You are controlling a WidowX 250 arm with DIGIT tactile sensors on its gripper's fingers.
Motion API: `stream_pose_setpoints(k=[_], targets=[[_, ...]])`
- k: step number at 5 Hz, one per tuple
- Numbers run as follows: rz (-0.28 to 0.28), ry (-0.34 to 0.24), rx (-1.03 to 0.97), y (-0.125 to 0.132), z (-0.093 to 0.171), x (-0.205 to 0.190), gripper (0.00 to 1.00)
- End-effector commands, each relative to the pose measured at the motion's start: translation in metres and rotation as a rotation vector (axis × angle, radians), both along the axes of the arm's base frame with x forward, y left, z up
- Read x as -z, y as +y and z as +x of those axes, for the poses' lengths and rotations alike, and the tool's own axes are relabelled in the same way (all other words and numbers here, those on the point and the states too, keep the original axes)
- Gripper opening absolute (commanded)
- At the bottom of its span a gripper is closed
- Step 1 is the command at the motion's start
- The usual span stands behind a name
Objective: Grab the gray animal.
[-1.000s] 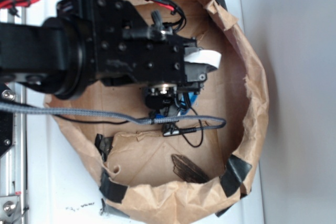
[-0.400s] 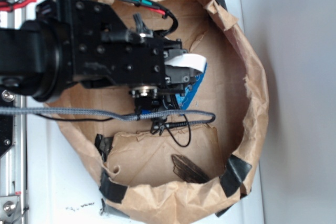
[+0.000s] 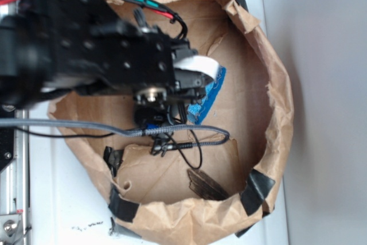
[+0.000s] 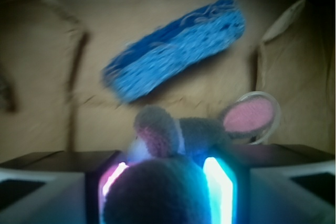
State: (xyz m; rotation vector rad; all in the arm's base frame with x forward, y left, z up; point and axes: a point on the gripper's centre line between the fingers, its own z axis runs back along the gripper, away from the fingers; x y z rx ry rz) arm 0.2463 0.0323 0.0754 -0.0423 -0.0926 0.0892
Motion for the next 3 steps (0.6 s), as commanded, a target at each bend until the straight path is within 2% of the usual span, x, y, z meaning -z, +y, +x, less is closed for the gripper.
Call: stream_pose_setpoints(k=[1, 2, 3], targets=[[-0.034, 0.004, -0.058, 0.005, 0.003, -0.090, 0.00], [-0.061, -0.052, -0.132, -0.001, -0.002, -0.110, 0.00], [-0.025, -0.125, -0.176, -0.009, -0.003, -0.113, 0.00]])
